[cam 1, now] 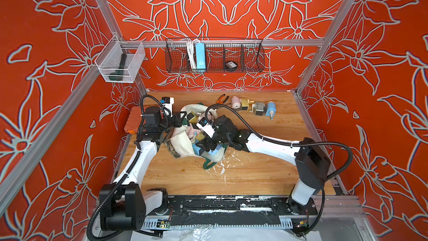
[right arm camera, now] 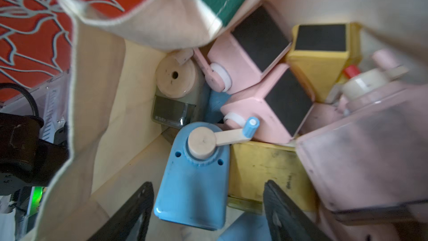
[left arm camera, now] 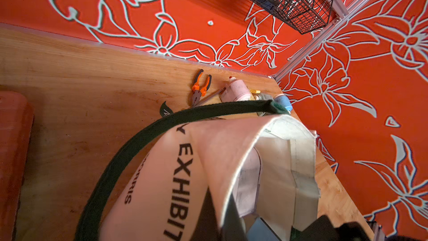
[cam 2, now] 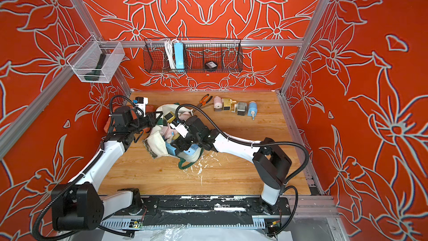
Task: Take out the pencil sharpeners from the tote bags
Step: Pick up the pencil sharpener from the canvas bag.
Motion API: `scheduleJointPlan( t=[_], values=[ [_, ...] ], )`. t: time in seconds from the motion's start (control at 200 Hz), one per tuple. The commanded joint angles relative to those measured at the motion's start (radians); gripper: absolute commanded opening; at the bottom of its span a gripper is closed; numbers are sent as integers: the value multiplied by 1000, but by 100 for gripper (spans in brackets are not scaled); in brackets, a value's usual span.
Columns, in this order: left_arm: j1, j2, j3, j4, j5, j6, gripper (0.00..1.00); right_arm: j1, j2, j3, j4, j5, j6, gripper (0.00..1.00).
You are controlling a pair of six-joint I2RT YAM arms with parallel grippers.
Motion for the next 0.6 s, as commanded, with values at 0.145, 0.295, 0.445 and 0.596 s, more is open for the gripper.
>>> scheduleJointPlan(
  t=[0.145, 0.295, 0.445, 0.596],
  values=[
    [-4, -15, 4, 19, 8, -3, 0, 41, 89, 59, -149, -30, 46, 77],
    [-4, -11, 5, 18, 9, -4, 0, 55, 108, 63, -189, 16, 38, 76],
    [-4, -11, 5, 18, 7, -4, 0, 56, 133, 101, -239, 90, 59, 63],
    [-4, -12, 5, 16, 6, -4, 0, 56, 129, 112, -239, 78, 83, 51]
  ],
)
